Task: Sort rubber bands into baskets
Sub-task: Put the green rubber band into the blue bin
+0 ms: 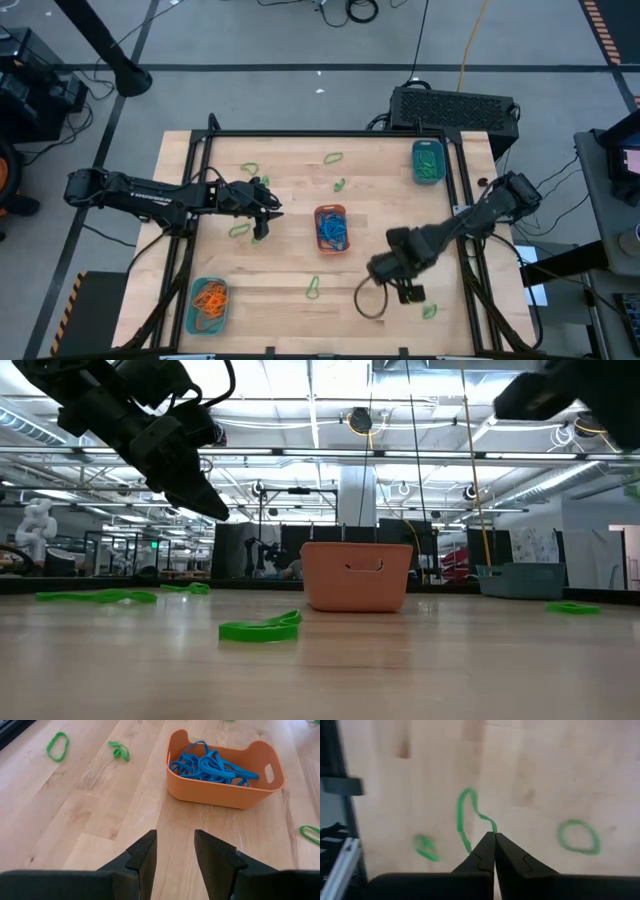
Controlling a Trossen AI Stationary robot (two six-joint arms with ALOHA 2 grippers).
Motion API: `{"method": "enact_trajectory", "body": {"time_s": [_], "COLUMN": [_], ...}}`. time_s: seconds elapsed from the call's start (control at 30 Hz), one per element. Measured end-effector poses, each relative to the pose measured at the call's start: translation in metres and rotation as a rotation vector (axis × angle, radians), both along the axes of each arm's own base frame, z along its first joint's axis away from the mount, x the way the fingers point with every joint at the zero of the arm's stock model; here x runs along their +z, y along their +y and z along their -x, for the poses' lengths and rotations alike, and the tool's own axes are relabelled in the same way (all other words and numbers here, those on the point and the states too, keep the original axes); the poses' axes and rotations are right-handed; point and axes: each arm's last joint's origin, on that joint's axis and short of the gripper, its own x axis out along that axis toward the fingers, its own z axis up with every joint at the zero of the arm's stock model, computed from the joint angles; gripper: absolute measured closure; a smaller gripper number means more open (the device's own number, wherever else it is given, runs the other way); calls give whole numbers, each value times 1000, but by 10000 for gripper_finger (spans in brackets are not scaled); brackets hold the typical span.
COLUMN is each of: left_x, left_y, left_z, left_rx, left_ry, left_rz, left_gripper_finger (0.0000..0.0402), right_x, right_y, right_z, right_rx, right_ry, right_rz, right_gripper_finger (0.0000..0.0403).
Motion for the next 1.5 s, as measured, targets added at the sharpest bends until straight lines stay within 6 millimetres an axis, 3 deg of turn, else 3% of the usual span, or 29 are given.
{"method": "enact_trajectory", "body": {"time_s": [0.17,0.43,0.67,0.9,1.07,1.2,1.5], "left_x": [7,32,36,40,39,37,61], "left_y": [0,-1,-1,-3,-11,-19,-29], "left_z": [-2,-6,5,15,16,17,37], "left_rx": [-14,-34,-26,34,60,26,74], "left_ry": [20,100,151,161,170,178,22], "left_rz": [12,26,38,82,76,65,-57], "left_gripper_finger": [263,263,263,263,263,263,263], "right_x": [2,4,17,19,9,-8,-53], "right_y": [-42,-134,-231,-303,-338,-356,-358], "right_z": [-8,-13,14,45,66,81,102], "right_rx": [-58,-68,-318,-557,-664,-742,-748], "right_ry": [29,159,210,206,188,185,243], "right_rz": [122,248,335,415,455,470,441], "right_gripper_finger": [403,403,402,402,402,402,402]}}
